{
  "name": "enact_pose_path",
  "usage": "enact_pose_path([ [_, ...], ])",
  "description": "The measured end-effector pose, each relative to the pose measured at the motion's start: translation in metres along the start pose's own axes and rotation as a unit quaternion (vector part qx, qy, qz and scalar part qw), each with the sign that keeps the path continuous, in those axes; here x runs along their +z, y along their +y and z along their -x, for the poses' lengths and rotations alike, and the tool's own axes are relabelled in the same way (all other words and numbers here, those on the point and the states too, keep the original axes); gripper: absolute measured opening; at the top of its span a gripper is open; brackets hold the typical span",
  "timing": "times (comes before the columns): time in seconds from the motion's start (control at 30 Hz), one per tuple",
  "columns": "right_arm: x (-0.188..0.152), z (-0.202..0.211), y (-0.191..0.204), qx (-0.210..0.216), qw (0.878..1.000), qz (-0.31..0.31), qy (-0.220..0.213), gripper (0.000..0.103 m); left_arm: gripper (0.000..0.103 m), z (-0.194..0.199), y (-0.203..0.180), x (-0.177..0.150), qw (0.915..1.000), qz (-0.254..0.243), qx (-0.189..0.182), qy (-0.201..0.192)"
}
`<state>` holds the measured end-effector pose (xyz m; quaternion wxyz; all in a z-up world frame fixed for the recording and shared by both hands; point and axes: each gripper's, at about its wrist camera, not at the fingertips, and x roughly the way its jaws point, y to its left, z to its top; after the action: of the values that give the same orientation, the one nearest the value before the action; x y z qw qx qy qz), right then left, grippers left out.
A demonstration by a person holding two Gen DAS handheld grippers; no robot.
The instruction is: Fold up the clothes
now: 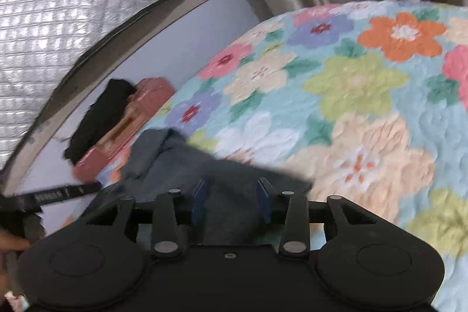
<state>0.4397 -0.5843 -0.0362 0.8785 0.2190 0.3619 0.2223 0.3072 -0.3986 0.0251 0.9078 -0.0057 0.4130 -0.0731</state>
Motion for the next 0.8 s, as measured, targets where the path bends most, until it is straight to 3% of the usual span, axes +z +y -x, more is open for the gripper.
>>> enact_pose_path([
  [0.17, -0.031, 0.018, 0.013, 0.059, 0.996, -0.007, 0.071, 0.053, 0.071, 0.039, 0.032, -0.044, 0.9985, 0.051, -0.005, 0.016],
  [0.33, -0.042, 0.024, 0.014, 0.056, 0.993, -0.052, 0.09, 0.054, 0.068, 0.065, 0.052, -0.078, 0.9948, 0.09, -0.018, 0.043],
  [0.53, -0.055, 0.026, 0.006, 0.055, 0.986, -0.105, 0.121, 0.057, 0.067, 0.081, 0.042, -0.101, 0.9949, 0.069, -0.056, 0.048],
  [0.67, -0.066, 0.012, 0.003, 0.061, 0.98, -0.12, 0.145, 0.058, 0.057, 0.082, 0.029, -0.12, 0.9893, 0.062, -0.132, 0.008],
  [0.8, -0.089, 0.004, 0.003, 0.065, 0.98, -0.115, 0.15, 0.058, 0.057, 0.076, -0.002, -0.143, 0.9919, 0.013, -0.126, 0.012],
])
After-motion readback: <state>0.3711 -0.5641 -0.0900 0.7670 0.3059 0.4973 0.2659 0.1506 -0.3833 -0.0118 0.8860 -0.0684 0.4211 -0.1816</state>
